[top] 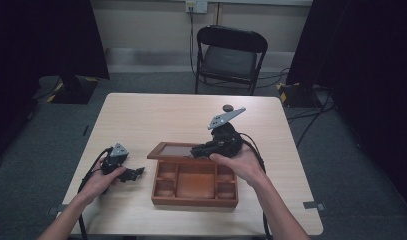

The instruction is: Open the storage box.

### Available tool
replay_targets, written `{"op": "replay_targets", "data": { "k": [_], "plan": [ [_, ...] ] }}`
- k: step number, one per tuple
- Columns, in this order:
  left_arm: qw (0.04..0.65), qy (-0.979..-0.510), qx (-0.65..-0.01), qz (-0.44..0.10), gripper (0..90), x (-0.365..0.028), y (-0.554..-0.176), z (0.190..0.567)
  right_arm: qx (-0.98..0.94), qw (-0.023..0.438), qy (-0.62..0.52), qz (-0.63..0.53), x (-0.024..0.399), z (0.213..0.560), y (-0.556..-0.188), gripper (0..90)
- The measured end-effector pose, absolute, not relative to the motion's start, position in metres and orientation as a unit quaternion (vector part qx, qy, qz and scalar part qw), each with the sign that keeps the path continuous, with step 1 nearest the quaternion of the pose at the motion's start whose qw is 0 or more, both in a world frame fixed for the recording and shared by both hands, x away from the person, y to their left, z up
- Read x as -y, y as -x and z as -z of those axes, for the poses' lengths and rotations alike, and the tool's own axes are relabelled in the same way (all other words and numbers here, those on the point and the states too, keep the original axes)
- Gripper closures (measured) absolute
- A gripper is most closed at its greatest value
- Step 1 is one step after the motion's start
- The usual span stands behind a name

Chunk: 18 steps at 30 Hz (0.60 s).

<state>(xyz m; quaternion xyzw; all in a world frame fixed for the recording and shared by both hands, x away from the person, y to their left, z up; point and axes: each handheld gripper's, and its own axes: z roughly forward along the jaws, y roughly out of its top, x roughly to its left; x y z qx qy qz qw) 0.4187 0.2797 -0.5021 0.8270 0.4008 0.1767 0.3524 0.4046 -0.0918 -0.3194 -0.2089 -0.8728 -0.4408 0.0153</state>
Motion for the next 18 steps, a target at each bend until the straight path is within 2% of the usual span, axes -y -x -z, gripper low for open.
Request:
{"op": "replay_targets", "data": {
  "k": [18],
  "plan": [
    [0.352,-0.827,-0.401,-0.176,6.6,-0.2798,-0.4187,0.5021,0.870,0.012,0.211,0.446,0.0925,0.3120,-0.4130,82.7]
  ]
}}
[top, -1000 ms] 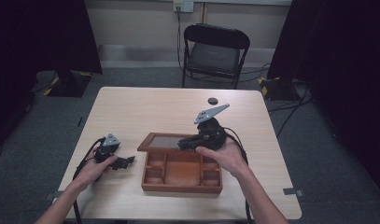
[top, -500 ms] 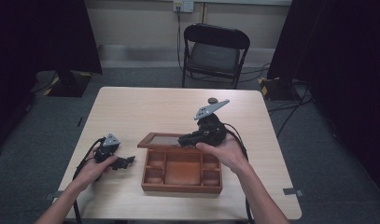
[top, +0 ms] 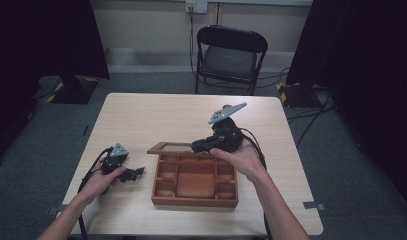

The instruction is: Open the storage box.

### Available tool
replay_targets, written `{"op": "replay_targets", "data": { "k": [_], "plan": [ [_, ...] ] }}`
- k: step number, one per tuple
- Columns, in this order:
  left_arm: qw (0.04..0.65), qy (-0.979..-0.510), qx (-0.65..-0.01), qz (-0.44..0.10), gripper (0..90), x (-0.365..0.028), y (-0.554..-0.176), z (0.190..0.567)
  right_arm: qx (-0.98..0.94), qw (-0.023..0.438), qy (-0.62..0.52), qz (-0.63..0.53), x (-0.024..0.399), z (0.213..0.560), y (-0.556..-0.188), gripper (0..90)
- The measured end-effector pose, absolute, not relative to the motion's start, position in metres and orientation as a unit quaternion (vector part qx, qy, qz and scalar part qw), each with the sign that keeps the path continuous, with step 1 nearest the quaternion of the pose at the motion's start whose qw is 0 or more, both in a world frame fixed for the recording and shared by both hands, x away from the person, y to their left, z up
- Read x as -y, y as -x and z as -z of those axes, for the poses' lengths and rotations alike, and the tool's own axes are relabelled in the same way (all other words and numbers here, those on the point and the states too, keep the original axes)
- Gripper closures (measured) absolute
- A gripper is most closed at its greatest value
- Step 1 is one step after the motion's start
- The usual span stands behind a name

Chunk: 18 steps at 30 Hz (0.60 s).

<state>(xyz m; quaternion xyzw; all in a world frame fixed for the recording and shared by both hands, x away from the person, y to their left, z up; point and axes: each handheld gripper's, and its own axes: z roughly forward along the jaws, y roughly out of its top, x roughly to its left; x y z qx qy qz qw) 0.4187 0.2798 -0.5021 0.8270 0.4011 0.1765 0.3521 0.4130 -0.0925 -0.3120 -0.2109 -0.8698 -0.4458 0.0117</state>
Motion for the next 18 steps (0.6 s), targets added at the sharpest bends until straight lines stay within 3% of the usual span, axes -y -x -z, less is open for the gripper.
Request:
{"op": "replay_targets", "data": {
  "k": [18],
  "plan": [
    [0.352,-0.827,-0.401,-0.176,6.6,-0.2797,-0.4187,0.5021,0.865,0.003,0.220,0.452,0.0928,0.3082,-0.4161,82.6]
  ]
}}
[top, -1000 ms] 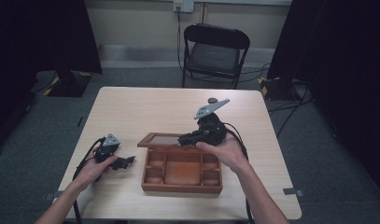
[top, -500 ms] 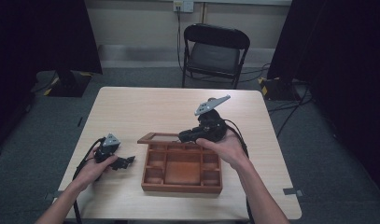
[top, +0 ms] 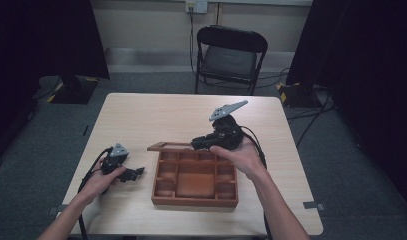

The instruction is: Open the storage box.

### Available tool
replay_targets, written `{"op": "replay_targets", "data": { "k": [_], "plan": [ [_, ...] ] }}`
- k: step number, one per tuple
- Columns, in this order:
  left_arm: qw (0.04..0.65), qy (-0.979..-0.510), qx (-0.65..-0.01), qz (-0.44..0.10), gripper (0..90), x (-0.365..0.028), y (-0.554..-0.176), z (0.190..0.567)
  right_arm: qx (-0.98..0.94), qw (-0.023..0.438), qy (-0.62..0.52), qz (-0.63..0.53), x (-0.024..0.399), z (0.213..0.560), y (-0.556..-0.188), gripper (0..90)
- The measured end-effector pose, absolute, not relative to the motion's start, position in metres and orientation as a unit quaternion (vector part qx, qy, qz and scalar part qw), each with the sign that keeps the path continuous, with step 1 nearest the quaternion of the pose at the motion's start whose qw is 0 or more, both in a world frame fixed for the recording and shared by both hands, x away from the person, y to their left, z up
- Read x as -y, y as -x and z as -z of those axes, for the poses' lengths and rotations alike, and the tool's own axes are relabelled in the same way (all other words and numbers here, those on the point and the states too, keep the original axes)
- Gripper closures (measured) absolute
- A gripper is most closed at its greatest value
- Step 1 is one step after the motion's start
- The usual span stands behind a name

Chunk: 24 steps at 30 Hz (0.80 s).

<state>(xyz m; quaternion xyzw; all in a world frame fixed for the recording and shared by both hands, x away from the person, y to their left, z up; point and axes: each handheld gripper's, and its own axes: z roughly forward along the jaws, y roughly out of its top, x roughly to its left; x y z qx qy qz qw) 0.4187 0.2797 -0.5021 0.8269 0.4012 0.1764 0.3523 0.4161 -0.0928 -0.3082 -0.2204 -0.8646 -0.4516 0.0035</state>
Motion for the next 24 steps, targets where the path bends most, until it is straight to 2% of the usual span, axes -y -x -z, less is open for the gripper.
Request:
{"op": "replay_targets", "data": {
  "k": [24],
  "plan": [
    [0.352,-0.827,-0.401,-0.176,6.6,-0.2798,-0.4188,0.5021,0.851,-0.015,0.243,0.465,0.0930,0.3021,-0.4203,82.5]
  ]
}}
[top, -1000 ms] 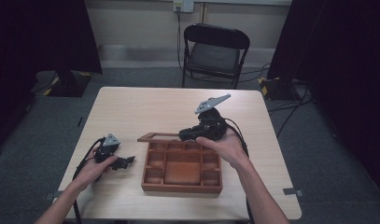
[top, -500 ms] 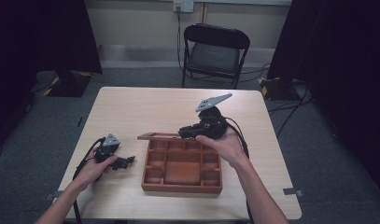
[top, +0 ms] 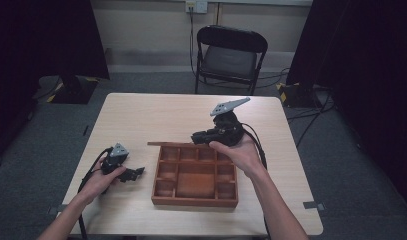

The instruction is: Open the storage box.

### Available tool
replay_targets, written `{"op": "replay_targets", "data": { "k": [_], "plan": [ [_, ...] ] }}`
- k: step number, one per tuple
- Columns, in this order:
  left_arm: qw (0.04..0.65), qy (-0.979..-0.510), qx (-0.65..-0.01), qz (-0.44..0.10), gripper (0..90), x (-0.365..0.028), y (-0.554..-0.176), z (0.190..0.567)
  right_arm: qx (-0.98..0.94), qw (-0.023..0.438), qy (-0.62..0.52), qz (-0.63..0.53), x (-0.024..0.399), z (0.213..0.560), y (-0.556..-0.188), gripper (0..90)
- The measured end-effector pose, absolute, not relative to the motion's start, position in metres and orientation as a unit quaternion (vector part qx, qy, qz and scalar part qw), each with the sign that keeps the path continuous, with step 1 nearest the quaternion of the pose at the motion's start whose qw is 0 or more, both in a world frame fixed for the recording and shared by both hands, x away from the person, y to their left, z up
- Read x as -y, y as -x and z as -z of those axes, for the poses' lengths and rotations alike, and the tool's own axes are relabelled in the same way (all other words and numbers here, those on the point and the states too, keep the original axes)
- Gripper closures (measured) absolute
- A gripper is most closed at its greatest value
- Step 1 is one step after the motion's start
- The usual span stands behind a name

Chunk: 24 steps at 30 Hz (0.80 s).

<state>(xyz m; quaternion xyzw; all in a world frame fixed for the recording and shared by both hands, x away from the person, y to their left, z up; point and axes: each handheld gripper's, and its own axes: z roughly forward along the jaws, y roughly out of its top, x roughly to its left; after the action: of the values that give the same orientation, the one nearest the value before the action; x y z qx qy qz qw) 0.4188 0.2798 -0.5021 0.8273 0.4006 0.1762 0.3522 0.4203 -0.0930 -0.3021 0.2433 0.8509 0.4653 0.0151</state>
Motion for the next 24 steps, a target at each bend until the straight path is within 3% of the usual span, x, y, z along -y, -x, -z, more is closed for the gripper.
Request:
{"op": "replay_targets", "data": {
  "k": [24],
  "plan": [
    [0.352,-0.827,-0.401,-0.176,6.6,-0.2798,-0.4188,0.5020,-0.845,0.022,-0.247,-0.473,0.0934,0.2981,-0.4287,80.7]
  ]
}}
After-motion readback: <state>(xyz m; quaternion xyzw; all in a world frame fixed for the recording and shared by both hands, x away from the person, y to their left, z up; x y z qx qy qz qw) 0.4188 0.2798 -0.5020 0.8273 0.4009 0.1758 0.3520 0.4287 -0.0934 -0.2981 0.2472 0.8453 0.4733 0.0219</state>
